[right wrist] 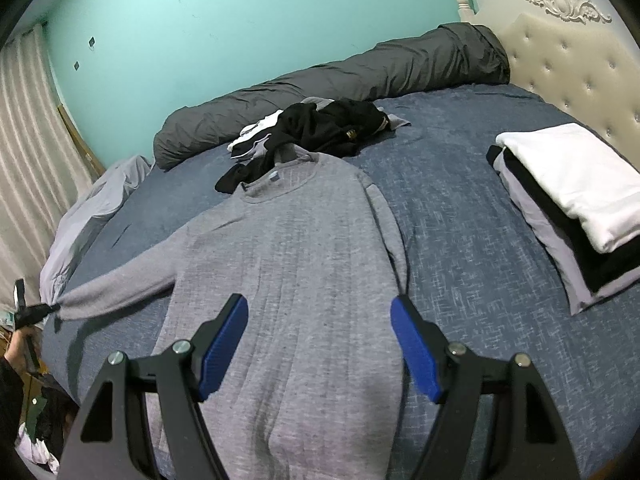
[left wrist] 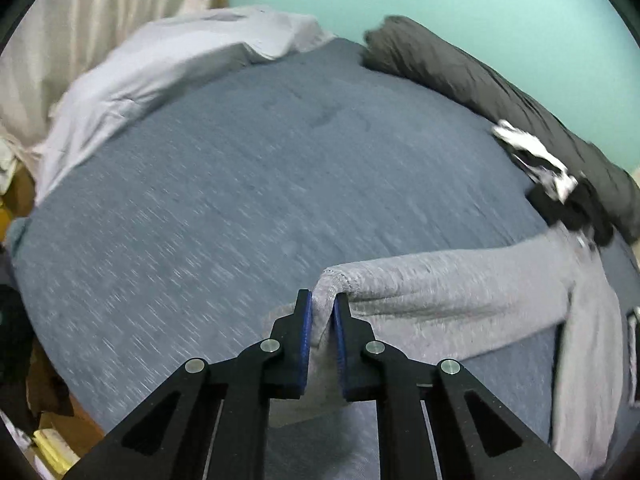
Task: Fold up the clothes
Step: 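Open the left tool, releasing the spread sleeve, then grasp the sweater side edge with the left tool while the right tool approaches the sweater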
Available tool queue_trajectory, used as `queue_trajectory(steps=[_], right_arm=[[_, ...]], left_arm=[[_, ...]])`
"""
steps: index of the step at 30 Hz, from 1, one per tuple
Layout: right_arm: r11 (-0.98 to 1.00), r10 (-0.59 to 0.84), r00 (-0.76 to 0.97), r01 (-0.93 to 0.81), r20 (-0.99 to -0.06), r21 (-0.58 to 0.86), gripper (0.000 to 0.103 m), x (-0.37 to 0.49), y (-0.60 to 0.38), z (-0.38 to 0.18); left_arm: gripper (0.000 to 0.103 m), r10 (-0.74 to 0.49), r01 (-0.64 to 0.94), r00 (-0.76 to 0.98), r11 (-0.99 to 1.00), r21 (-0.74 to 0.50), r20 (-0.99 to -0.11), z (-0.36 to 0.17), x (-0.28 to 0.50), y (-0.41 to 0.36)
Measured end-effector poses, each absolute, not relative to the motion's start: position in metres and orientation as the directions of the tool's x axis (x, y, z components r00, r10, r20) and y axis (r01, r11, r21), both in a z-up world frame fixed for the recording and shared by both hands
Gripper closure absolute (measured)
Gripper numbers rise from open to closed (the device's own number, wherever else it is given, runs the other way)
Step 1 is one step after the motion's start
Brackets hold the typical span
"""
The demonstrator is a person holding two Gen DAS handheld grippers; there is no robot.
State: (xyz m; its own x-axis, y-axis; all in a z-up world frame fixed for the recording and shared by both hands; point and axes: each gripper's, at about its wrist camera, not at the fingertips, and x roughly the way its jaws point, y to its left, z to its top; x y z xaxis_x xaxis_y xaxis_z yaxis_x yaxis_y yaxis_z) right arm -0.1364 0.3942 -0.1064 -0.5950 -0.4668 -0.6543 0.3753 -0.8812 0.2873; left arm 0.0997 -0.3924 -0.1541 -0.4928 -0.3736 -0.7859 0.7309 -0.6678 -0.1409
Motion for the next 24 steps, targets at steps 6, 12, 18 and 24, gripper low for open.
queue_trajectory(steps=[6, 12, 18, 24], right_arm=[[-0.894, -0.442, -0.605, 0.352, -0.662, 0.276, 0.028, -0.138, 0.41, -0.104], [-0.899, -0.433, -0.577, 0.335, -0.692, 0.283, 0.028, -0.144, 0.42, -0.118], [-0.904, -0.427, -0.549, 0.285, -0.718, 0.319, 0.028, -0.152, 0.432, -0.13], [-0.901, -0.431, -0.535, 0.299, -0.726, 0.315, 0.028, -0.145, 0.436, -0.128]], left_arm=[[0.07, -0.397, 0.801, -0.441, -0.578, -0.154, -0.805, -0.159, 0.105, -0.422], [0.062, -0.309, 0.726, -0.484, -0.665, -0.178, -0.819, -0.161, 0.098, -0.392], [0.054, -0.061, 0.508, -0.508, -0.826, -0.242, -0.859, -0.179, 0.051, -0.302], [0.054, 0.233, 0.315, -0.472, -0.856, -0.41, -0.85, -0.206, -0.003, -0.191]])
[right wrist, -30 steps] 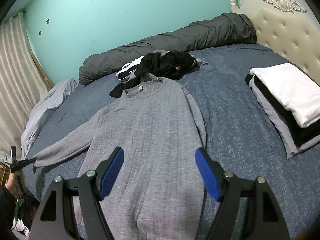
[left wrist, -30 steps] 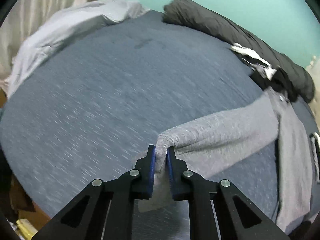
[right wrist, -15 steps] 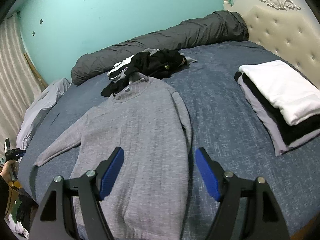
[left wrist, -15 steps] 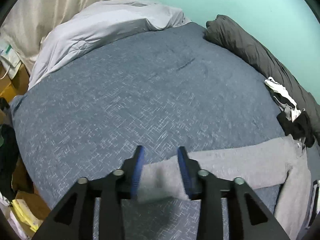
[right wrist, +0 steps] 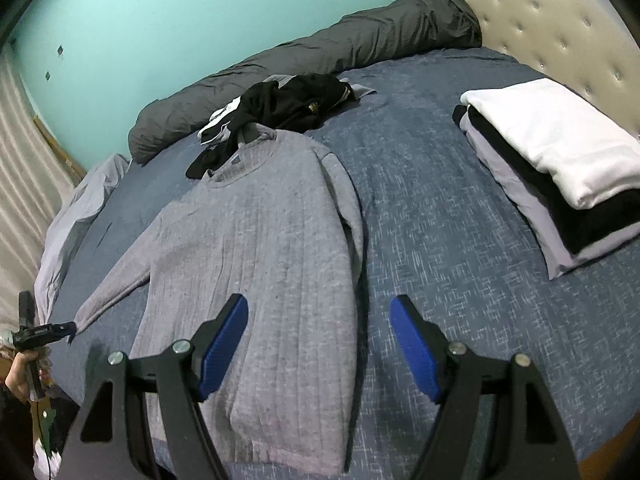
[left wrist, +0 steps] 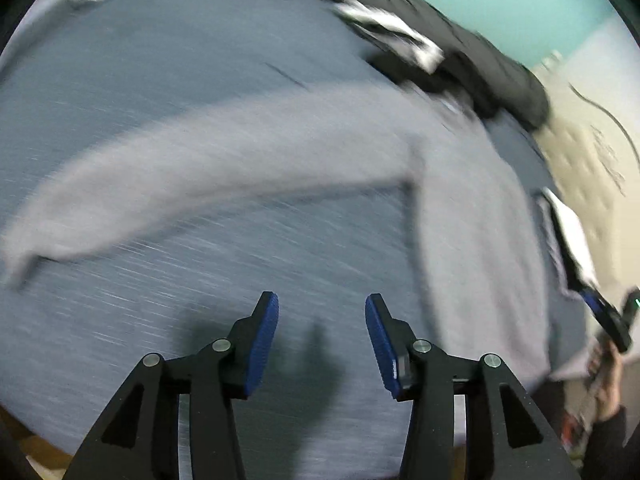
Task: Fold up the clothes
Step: 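Grasp the sweater side edge with the left tool while the right tool approaches the sweater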
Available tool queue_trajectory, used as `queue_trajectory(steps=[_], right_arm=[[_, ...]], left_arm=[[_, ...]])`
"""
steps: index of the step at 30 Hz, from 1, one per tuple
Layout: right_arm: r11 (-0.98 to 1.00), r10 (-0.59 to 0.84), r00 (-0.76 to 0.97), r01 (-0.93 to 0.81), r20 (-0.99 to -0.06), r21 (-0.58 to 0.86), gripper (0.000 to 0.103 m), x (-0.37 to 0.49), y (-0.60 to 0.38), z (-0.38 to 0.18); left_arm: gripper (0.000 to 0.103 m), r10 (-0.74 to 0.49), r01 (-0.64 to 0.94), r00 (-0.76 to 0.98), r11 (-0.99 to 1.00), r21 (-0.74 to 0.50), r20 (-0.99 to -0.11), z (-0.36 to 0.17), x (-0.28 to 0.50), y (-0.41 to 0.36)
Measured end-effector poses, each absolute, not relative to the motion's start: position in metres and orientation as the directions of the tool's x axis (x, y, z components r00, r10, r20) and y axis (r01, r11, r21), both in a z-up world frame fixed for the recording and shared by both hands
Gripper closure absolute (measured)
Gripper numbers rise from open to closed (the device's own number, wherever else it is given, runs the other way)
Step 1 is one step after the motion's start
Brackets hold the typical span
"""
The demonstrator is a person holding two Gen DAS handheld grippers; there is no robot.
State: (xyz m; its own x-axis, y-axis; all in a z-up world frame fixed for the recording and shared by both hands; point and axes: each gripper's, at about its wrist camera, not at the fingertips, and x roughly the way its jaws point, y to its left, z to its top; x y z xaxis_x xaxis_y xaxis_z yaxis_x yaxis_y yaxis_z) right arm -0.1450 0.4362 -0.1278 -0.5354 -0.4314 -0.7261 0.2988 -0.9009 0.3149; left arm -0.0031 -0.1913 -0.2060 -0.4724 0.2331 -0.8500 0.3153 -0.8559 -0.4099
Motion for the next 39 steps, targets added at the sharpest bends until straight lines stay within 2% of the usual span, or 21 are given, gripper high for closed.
queue_trajectory(steps=[4, 6, 16, 17, 18, 19, 20, 21, 27, 32, 39], right_arm=[[-0.902, -0.427, -0.534, 0.311, -0.73, 0.3, 0.028, -0.136, 0.444, -0.124], [-0.901, -0.43, -0.538, 0.309, -0.725, 0.305, 0.028, -0.132, 0.452, -0.121], [-0.906, -0.422, -0.546, 0.273, -0.724, 0.323, 0.028, -0.123, 0.482, -0.122], [-0.906, -0.423, -0.547, 0.266, -0.722, 0.329, 0.028, -0.123, 0.484, -0.123], [-0.905, -0.426, -0.548, 0.264, -0.72, 0.334, 0.028, -0.123, 0.485, -0.123], [-0.904, -0.427, -0.549, 0.263, -0.719, 0.337, 0.028, -0.123, 0.485, -0.123], [-0.904, -0.428, -0.549, 0.262, -0.718, 0.338, 0.028, -0.122, 0.486, -0.123], [-0.904, -0.428, -0.547, 0.263, -0.719, 0.338, 0.028, -0.122, 0.486, -0.124], [-0.899, -0.437, -0.554, 0.261, -0.709, 0.351, 0.028, -0.123, 0.489, -0.12], [-0.902, -0.432, -0.554, 0.263, -0.712, 0.343, 0.028, -0.128, 0.489, -0.116], [-0.9, -0.434, -0.502, 0.267, -0.748, 0.343, 0.028, -0.144, 0.474, -0.13]], left_arm=[[0.052, 0.316, 0.244, -0.398, -0.869, -0.431, -0.862, -0.223, -0.025, -0.126], [0.048, 0.337, 0.218, -0.359, -0.877, -0.429, -0.871, -0.232, -0.034, -0.098], [0.048, 0.373, 0.185, -0.242, -0.889, -0.42, -0.896, -0.271, -0.037, -0.045], [0.054, 0.363, 0.176, -0.237, -0.896, -0.407, -0.901, -0.272, -0.037, -0.042], [0.07, 0.357, 0.168, -0.234, -0.902, -0.399, -0.904, -0.272, -0.036, -0.039], [0.079, 0.352, 0.158, -0.234, -0.906, -0.392, -0.906, -0.272, -0.036, -0.036], [0.095, 0.352, 0.146, -0.237, -0.908, -0.392, -0.905, -0.27, -0.035, -0.035], [0.1, 0.358, 0.134, -0.245, -0.908, -0.397, -0.901, -0.267, -0.034, -0.034], [0.1, 0.371, 0.103, -0.342, -0.899, -0.426, -0.864, -0.234, -0.019, -0.047], [0.1, 0.325, 0.148, -0.402, -0.899, -0.411, -0.856, -0.209, -0.002, -0.08], [0.1, 0.269, 0.232, -0.421, -0.892, -0.389, -0.866, -0.225, 0.015, -0.122]])
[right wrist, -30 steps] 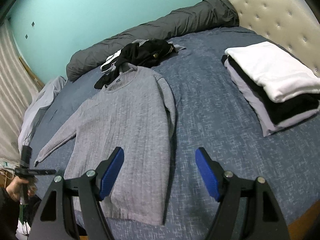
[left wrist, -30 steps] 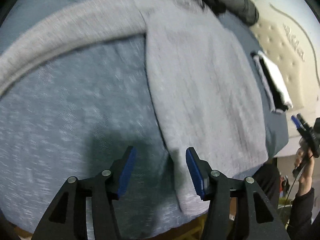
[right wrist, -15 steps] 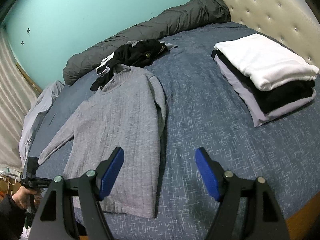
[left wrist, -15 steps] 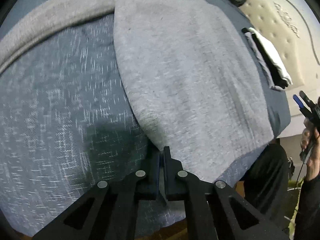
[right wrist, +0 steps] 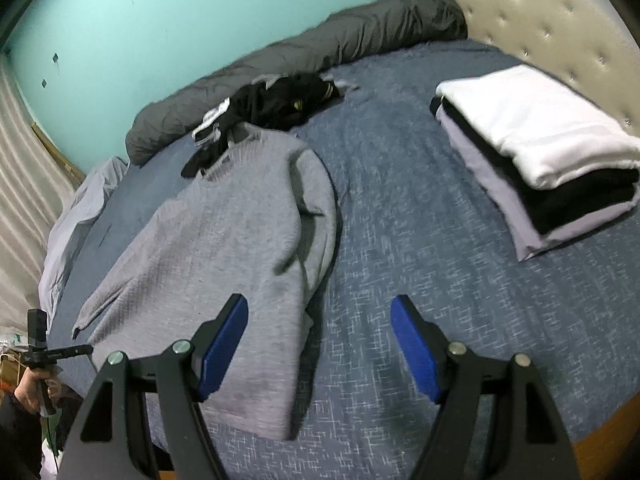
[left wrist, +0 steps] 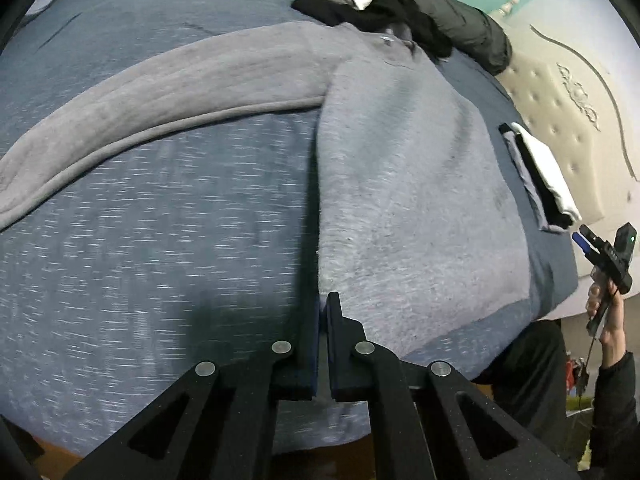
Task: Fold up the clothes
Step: 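Grasp the sweater side edge with the left tool while the right tool approaches the sweater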
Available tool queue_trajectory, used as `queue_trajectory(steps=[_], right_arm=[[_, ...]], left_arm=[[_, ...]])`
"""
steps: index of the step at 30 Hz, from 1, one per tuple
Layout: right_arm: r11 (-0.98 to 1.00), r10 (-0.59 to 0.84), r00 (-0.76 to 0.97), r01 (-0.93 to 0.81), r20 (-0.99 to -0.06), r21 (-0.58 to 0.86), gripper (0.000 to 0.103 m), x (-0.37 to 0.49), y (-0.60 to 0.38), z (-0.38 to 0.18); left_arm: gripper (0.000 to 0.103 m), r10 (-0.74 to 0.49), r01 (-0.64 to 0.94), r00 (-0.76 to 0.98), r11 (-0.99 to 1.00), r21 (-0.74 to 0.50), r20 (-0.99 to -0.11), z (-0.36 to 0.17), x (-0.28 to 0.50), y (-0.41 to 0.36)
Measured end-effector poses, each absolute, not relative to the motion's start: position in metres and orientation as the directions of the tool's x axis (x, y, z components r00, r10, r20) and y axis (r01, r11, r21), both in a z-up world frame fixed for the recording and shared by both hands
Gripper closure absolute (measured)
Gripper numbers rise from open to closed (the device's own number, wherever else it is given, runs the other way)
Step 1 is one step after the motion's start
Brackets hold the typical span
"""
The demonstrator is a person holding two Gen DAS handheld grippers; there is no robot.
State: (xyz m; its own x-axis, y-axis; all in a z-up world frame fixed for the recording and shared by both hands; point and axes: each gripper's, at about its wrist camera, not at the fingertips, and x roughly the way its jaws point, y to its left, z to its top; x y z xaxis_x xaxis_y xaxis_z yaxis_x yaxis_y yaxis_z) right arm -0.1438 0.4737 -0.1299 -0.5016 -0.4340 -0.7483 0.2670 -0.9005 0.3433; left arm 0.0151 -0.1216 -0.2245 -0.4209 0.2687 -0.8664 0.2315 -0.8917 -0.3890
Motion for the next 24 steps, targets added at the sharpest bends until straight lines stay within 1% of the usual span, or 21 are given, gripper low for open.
queue_trajectory(steps=[6, 11, 16, 19, 21, 23, 24], right_arm=[[-0.909, -0.414, -0.414, 0.23, -0.81, 0.347, 0.028, -0.17, 0.456, -0.163], [-0.921, -0.387, -0.363, 0.206, -0.848, 0.332, 0.028, -0.197, 0.438, -0.191], [-0.934, -0.339, -0.315, 0.227, -0.886, 0.277, 0.028, -0.228, 0.416, -0.217], [-0.931, -0.354, -0.285, 0.2, -0.891, 0.306, 0.029, -0.25, 0.408, -0.235], [-0.927, -0.367, -0.267, 0.188, -0.891, 0.326, 0.037, -0.259, 0.405, -0.244], [-0.923, -0.377, -0.249, 0.179, -0.892, 0.34, 0.049, -0.269, 0.401, -0.254], [-0.921, -0.38, -0.24, 0.181, -0.893, 0.344, 0.053, -0.271, 0.4, -0.257]], left_arm=[[0.1, 0.267, 0.256, -0.418, -0.882, -0.395, -0.868, -0.235, 0.016, -0.129], [0.1, 0.268, 0.237, -0.411, -0.892, -0.386, -0.871, -0.237, 0.012, -0.117], [0.1, 0.264, 0.218, -0.408, -0.901, -0.374, -0.874, -0.233, 0.009, -0.112], [0.1, 0.264, 0.219, -0.406, -0.901, -0.374, -0.875, -0.233, 0.006, -0.11], [0.1, 0.267, 0.223, -0.404, -0.899, -0.377, -0.875, -0.234, 0.005, -0.111], [0.1, 0.269, 0.227, -0.402, -0.897, -0.379, -0.875, -0.235, 0.004, -0.111], [0.1, 0.268, 0.228, -0.399, -0.897, -0.378, -0.877, -0.236, 0.005, -0.113]])
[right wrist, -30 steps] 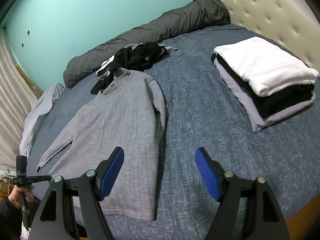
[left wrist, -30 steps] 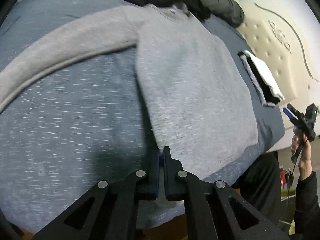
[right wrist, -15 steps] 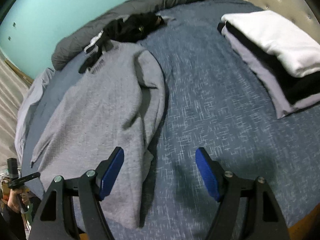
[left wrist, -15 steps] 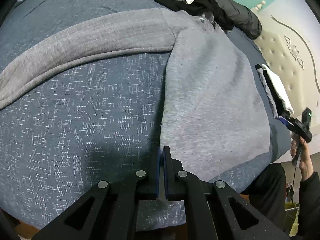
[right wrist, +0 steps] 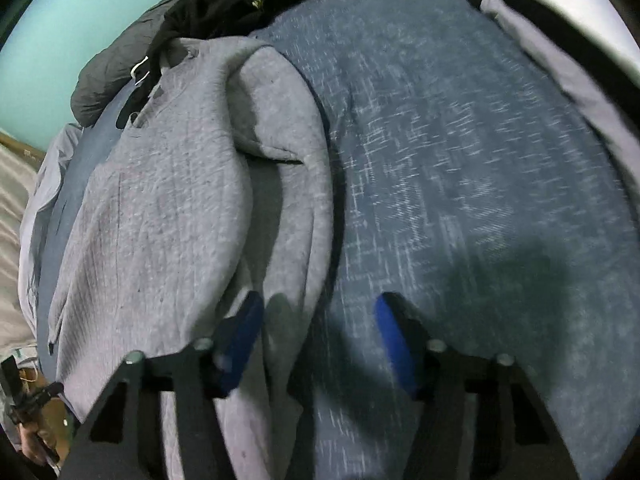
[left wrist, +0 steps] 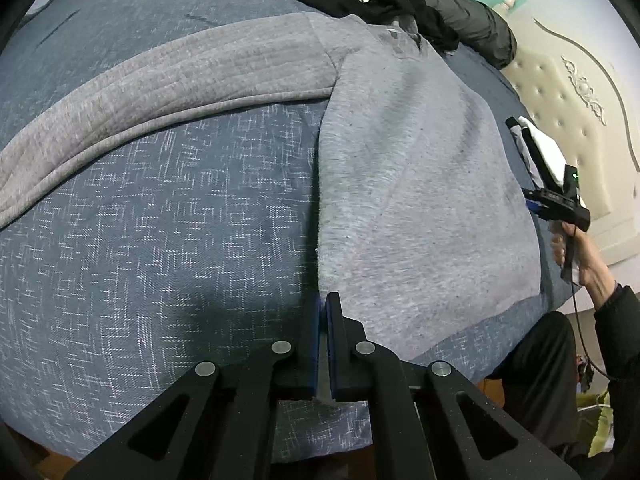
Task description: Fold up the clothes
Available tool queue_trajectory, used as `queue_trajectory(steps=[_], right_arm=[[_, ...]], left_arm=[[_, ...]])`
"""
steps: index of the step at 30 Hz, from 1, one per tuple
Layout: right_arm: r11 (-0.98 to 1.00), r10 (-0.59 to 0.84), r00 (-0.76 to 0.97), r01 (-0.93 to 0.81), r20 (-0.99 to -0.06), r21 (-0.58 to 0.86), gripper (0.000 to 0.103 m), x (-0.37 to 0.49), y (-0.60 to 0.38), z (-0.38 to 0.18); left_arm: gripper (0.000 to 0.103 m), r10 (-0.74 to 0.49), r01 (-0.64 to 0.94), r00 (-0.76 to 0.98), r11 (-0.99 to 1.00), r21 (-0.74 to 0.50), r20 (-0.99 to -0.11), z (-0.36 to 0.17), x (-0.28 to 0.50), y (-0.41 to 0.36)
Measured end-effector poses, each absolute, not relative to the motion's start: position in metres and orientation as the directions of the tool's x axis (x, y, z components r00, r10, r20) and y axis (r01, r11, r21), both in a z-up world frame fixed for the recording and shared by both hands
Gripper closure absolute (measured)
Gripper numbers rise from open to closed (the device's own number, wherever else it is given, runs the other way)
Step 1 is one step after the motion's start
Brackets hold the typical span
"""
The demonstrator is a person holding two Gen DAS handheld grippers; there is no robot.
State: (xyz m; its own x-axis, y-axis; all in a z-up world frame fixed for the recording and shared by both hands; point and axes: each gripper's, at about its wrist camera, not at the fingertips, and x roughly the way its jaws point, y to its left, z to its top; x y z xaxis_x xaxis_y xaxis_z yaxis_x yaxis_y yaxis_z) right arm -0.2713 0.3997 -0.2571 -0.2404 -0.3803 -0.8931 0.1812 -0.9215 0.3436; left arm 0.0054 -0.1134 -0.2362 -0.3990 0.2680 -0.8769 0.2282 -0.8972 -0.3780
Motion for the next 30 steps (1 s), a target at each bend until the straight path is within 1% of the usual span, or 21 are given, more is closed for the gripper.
queue_trajectory(steps=[1, 2, 4, 5, 8, 13, 16, 19, 23, 25, 27, 29, 30], right_arm=[[-0.919, -0.385, -0.233, 0.184, -0.893, 0.348, 0.062, -0.274, 0.398, -0.26], [-0.916, -0.391, -0.228, 0.192, -0.892, 0.353, 0.074, -0.274, 0.396, -0.261], [-0.908, -0.405, -0.217, 0.207, -0.888, 0.364, 0.093, -0.276, 0.393, -0.264], [-0.905, -0.41, -0.214, 0.215, -0.887, 0.367, 0.097, -0.276, 0.392, -0.264], [-0.907, -0.4, -0.255, 0.248, -0.88, 0.34, 0.098, -0.273, 0.393, -0.249], [-0.917, -0.34, -0.368, 0.332, -0.865, 0.219, 0.099, -0.272, 0.403, -0.19], [-0.921, -0.263, -0.443, 0.381, -0.857, 0.085, 0.099, -0.275, 0.408, -0.148], [-0.913, -0.146, -0.522, 0.398, -0.84, -0.089, 0.099, -0.275, 0.413, -0.116], [-0.863, 0.038, -0.647, 0.362, -0.762, -0.351, 0.099, -0.271, 0.413, -0.082], [-0.829, 0.089, -0.69, 0.349, -0.719, -0.437, 0.099, -0.268, 0.408, -0.072], [-0.796, 0.096, -0.702, 0.372, -0.706, -0.478, 0.099, -0.265, 0.399, -0.071], [-0.761, 0.06, -0.67, 0.449, -0.74, -0.469, 0.098, -0.259, 0.385, -0.085], [-0.75, 0.021, -0.642, 0.497, -0.766, -0.436, 0.098, -0.257, 0.378, -0.094]], left_arm=[[0.1, 0.267, 0.229, -0.396, -0.898, -0.376, -0.879, -0.237, 0.009, -0.117], [0.1, 0.266, 0.23, -0.393, -0.899, -0.374, -0.88, -0.238, 0.01, -0.12], [0.1, 0.261, 0.233, -0.387, -0.9, -0.368, -0.884, -0.24, 0.009, -0.119], [0.1, 0.26, 0.233, -0.386, -0.901, -0.366, -0.885, -0.24, 0.007, -0.119], [0.1, 0.257, 0.227, -0.384, -0.905, -0.36, -0.887, -0.239, 0.005, -0.116], [0.1, 0.256, 0.212, -0.391, -0.91, -0.357, -0.884, -0.233, 0.004, -0.11], [0.1, 0.257, 0.207, -0.4, -0.91, -0.36, -0.88, -0.228, 0.004, -0.106], [0.1, 0.257, 0.199, -0.406, -0.912, -0.359, -0.877, -0.225, 0.004, -0.104], [0.1, 0.255, 0.193, -0.405, -0.914, -0.355, -0.878, -0.224, 0.004, -0.1], [0.1, 0.255, 0.195, -0.404, -0.914, -0.355, -0.878, -0.225, 0.004, -0.099], [0.1, 0.254, 0.198, -0.403, -0.914, -0.355, -0.879, -0.226, 0.004, -0.098], [0.1, 0.253, 0.201, -0.403, -0.913, -0.355, -0.88, -0.227, 0.003, -0.097], [0.1, 0.252, 0.202, -0.403, -0.913, -0.354, -0.88, -0.228, 0.002, -0.096]])
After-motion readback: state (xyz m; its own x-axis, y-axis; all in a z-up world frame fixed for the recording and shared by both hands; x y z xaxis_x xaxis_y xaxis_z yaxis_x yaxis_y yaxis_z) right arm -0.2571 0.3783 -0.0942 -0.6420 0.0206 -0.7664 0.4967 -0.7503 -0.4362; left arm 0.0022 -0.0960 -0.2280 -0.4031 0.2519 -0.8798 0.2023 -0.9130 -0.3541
